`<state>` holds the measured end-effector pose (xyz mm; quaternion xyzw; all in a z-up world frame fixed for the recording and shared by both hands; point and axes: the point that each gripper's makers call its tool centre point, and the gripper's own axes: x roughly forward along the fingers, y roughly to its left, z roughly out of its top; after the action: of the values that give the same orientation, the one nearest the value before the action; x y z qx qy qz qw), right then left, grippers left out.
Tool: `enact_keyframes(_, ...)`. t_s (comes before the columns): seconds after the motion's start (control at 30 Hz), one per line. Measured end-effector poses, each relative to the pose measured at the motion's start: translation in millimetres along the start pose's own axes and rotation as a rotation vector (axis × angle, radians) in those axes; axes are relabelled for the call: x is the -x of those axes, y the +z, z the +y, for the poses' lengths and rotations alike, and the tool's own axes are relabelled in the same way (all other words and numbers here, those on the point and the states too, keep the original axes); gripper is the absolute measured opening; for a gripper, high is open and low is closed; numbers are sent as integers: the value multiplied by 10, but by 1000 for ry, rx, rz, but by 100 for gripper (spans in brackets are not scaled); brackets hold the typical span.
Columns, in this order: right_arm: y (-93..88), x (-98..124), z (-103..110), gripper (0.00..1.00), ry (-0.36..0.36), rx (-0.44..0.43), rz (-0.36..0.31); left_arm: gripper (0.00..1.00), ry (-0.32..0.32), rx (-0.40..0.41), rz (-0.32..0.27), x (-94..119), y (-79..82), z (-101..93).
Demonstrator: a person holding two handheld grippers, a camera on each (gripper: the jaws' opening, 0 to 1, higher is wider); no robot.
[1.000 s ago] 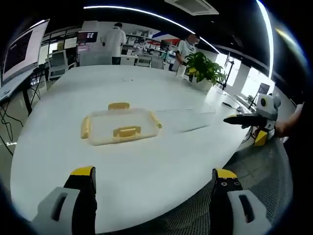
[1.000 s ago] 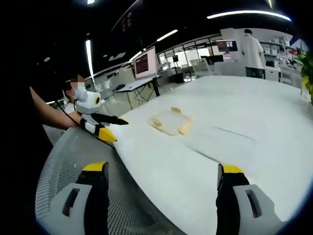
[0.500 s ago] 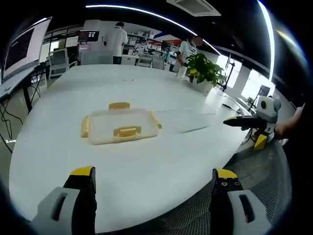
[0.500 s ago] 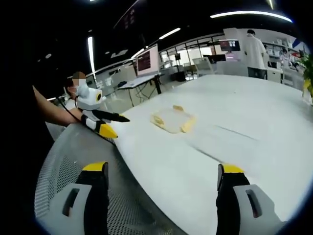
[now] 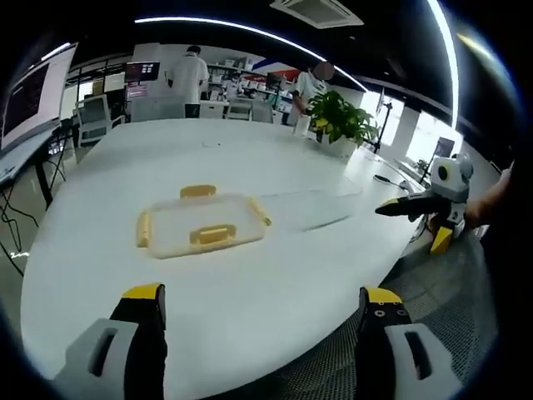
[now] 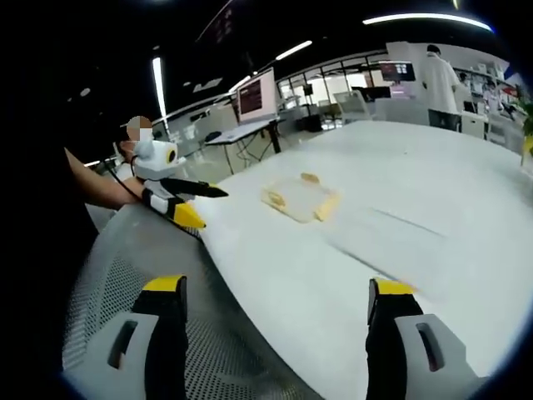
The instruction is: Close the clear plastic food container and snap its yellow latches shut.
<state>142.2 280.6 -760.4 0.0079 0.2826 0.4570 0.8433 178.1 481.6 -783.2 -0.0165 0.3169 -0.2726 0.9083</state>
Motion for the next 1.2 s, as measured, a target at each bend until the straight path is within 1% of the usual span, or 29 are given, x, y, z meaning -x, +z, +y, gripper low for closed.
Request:
enact_keyframes(0.03, 12, 1, -3, 89, 0, 15, -3, 93, 1, 3, 3, 1, -6, 1)
enact_keyframes(0.07, 2, 0, 19, 90, 8, 21, 10, 93, 2, 5, -1, 10, 5, 4)
enact_keyframes(0.13, -47, -13, 46, 91, 21, 44, 42, 87, 11, 1, -11, 35, 33, 13)
enact_keyframes(0.17, -54, -14, 61, 89, 27, 51, 51, 87, 10, 3, -9, 29, 30, 12)
enact_keyframes(0.2, -48, -12, 70, 89, 29, 52, 51, 88, 12, 8, 3, 21, 8, 9)
enact_keyframes(0.27, -20, -2, 72, 89, 33, 52, 43, 88, 19, 9, 29, 23, -31, 23)
enact_keyframes(0.33, 19, 6, 66, 89, 40, 49, 29, 91, 43, -19, 24, 27, -15, 60)
enact_keyframes(0.37, 31, 1, 67, 89, 46, 51, 24, 91, 45, -37, 20, 30, 5, 45)
enact_keyframes(0.4, 34, -9, 80, 89, 55, 62, 25, 90, 36, -41, 32, 21, -6, 21)
enact_keyframes(0.47, 17, -22, 94, 89, 63, 87, 40, 91, 41, -59, 45, 23, -26, 24)
enact_keyframes(0.5, 17, -35, 102, 89, 64, 95, 46, 91, 36, -70, 36, 23, -7, 17)
enact_keyframes(0.57, 49, -45, 128, 90, 80, 97, 30, 91, 24, -78, 3, 24, 60, -8)
enact_keyframes(0.63, 61, -43, 125, 89, 79, 113, 35, 92, 27, -68, 6, 20, 53, 4)
enact_keyframes(0.73, 168, -23, 67, 89, 56, 102, 3, 93, 33, -46, 3, 36, 60, 30)
enact_keyframes(0.8, 245, -15, 40, 89, 51, 79, -17, 93, 34, -49, 1, 38, 79, 22)
enact_keyframes(0.9, 326, -17, 25, 86, 50, 72, -36, 93, 32, -65, 4, 36, 100, -2)
enact_keyframes(0.93, 353, -20, 10, 85, 47, 67, -49, 92, 50, -78, -9, 54, 137, 21)
enact_keyframes(1.03, 387, -20, -19, 85, 42, 50, -64, 91, 54, -49, -37, 80, 201, 41)
enact_keyframes(1.2, 411, -23, -31, 82, 38, 44, -75, 90, 63, -35, -34, 83, 191, 59)
